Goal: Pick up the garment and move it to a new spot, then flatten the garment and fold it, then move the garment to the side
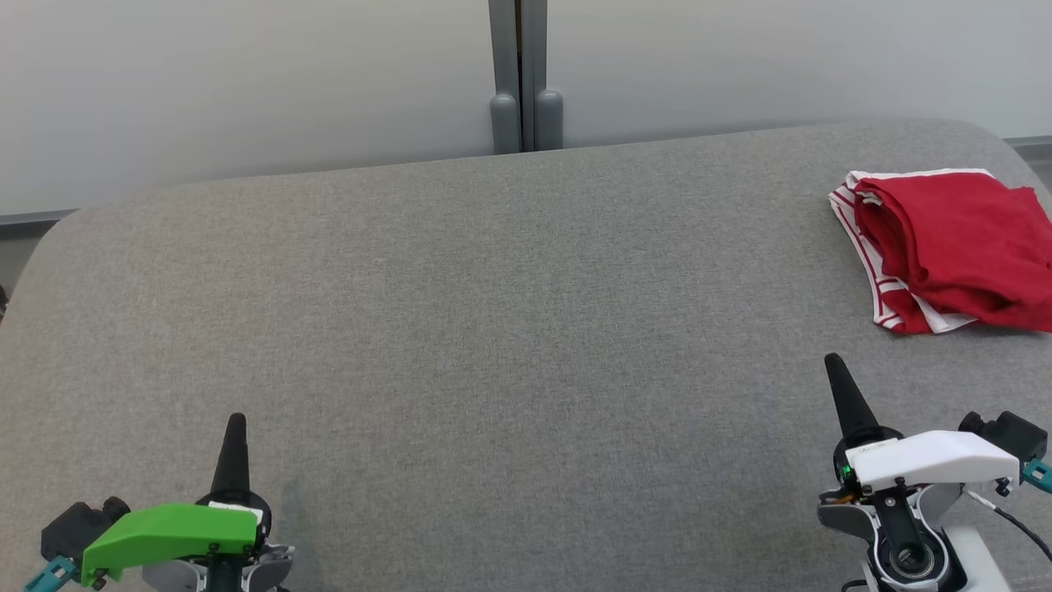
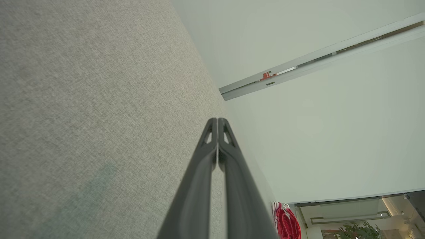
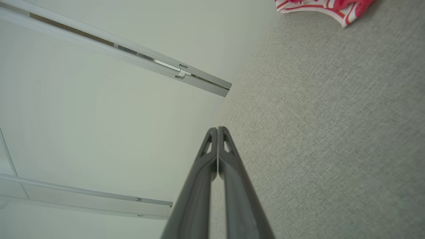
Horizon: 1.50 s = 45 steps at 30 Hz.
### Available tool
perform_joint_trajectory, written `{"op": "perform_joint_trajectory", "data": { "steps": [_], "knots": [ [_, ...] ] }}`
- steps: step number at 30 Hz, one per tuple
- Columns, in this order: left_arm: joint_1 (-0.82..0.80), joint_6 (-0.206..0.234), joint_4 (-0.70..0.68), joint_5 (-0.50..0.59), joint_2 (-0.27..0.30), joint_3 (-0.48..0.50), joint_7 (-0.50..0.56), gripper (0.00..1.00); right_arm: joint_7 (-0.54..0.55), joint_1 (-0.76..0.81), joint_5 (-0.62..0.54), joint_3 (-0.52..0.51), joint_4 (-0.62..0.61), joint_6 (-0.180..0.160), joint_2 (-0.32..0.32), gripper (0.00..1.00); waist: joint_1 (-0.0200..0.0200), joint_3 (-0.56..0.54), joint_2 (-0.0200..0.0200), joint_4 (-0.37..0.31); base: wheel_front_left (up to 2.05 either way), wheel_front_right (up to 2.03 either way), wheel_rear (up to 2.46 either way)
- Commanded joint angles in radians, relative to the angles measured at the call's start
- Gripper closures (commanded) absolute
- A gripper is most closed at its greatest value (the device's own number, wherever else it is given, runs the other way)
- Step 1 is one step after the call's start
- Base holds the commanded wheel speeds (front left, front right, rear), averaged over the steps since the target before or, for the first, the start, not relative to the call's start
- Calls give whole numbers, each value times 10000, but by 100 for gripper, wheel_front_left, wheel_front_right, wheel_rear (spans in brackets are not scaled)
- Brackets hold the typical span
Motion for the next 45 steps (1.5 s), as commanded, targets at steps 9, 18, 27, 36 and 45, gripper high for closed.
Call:
{"op": "perform_joint_trajectory", "data": {
  "steps": [9, 18, 27, 36, 45],
  "knots": [
    [-303, -183, -125, -937, 60, 165, 267, 100, 280, -25, 1008, -196, -164, -6, -29, 100, 0, -26, 0, 5, 0, 0, 0],
    [-382, -288, -135, -1647, 65, 274, 482, 100, 496, -10, 1797, -336, -199, -7, -22, 100, 0, -51, 0, 10, 0, 0, 0],
    [-431, -377, -142, -2305, 68, 361, 674, 100, 699, 4, 2514, -471, -231, -5, -13, 100, 0, -76, 0, 14, 0, 0, 0],
    [-493, -456, -144, -2888, 72, 450, 838, 100, 879, 18, 3142, -589, -257, -3, -1, 100, 0, -100, 0, 18, 0, 0, 0],
    [-538, -548, -147, -3468, 76, 542, 1013, 100, 1076, 32, 3772, -712, -290, -4, 11, 100, 0, -126, 0, 23, 0, 0, 0]
  ]
}}
